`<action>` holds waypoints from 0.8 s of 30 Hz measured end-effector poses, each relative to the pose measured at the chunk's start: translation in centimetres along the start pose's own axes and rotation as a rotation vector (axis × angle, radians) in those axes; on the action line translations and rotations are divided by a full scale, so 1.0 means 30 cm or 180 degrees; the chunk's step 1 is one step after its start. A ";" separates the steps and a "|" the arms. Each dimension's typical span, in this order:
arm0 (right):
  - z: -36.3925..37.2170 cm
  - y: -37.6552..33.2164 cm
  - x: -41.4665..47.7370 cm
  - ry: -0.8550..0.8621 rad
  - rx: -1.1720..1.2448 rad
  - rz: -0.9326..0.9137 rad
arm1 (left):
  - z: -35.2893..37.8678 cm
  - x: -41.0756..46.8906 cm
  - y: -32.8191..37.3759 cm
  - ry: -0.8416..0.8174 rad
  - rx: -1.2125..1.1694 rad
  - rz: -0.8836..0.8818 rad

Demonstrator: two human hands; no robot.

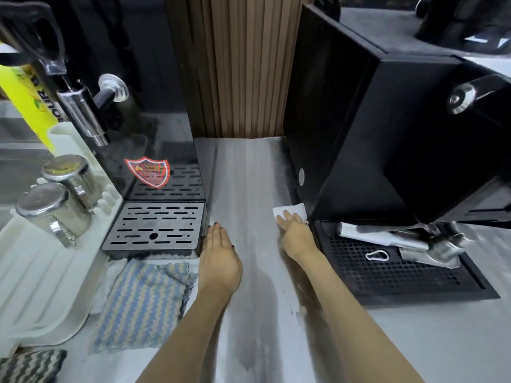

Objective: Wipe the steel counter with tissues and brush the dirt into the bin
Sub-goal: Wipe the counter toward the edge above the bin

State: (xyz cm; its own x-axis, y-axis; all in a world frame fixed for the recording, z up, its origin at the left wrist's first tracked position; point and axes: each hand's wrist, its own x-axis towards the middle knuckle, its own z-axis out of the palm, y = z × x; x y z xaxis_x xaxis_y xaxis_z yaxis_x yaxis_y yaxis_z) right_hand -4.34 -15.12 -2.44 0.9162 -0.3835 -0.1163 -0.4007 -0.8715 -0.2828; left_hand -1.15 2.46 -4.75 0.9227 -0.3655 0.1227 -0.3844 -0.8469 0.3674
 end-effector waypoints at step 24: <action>0.063 -0.073 -0.176 -0.0135 0.0751 -0.0956 | -0.008 0.000 0.001 -0.0003 -0.0017 -0.0007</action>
State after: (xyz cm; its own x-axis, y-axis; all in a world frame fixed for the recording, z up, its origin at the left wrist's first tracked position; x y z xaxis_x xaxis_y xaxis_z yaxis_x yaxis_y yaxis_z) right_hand -8.29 -10.59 -3.00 0.9940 -0.1046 -0.0329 -0.1063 -0.8468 -0.5211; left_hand -1.16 2.52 -4.51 0.9235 -0.3640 0.1210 -0.3821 -0.8456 0.3726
